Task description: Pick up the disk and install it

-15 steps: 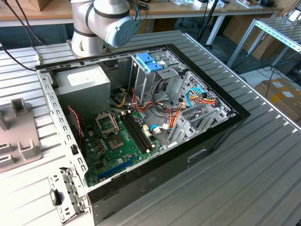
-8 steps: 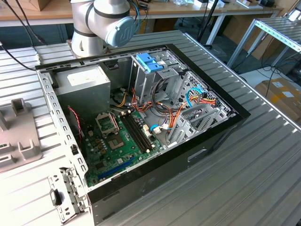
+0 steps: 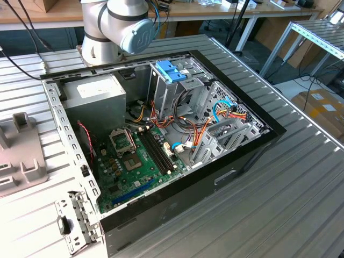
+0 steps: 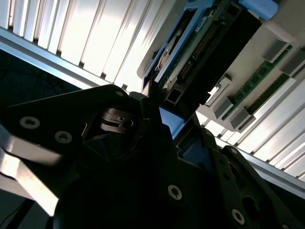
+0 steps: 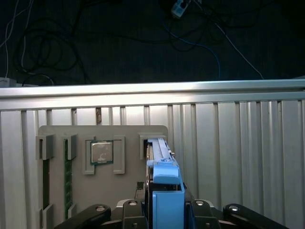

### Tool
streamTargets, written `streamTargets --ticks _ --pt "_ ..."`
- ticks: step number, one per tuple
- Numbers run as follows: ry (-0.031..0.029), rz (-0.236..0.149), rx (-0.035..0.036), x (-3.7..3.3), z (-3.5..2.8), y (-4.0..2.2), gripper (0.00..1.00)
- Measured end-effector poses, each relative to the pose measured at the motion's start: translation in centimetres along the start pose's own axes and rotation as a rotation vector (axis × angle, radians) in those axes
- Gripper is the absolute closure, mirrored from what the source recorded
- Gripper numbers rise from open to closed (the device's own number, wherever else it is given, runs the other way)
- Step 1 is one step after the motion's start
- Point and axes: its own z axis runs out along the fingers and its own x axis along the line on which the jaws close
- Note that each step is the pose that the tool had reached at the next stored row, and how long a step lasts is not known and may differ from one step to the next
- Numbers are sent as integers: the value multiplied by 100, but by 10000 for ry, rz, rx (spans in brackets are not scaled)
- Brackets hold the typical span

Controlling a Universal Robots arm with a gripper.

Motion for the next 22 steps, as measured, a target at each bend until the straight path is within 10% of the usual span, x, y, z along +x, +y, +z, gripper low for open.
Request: streamTargets --ticks 22 --pt "12 1 1 -19 -141 3 63"
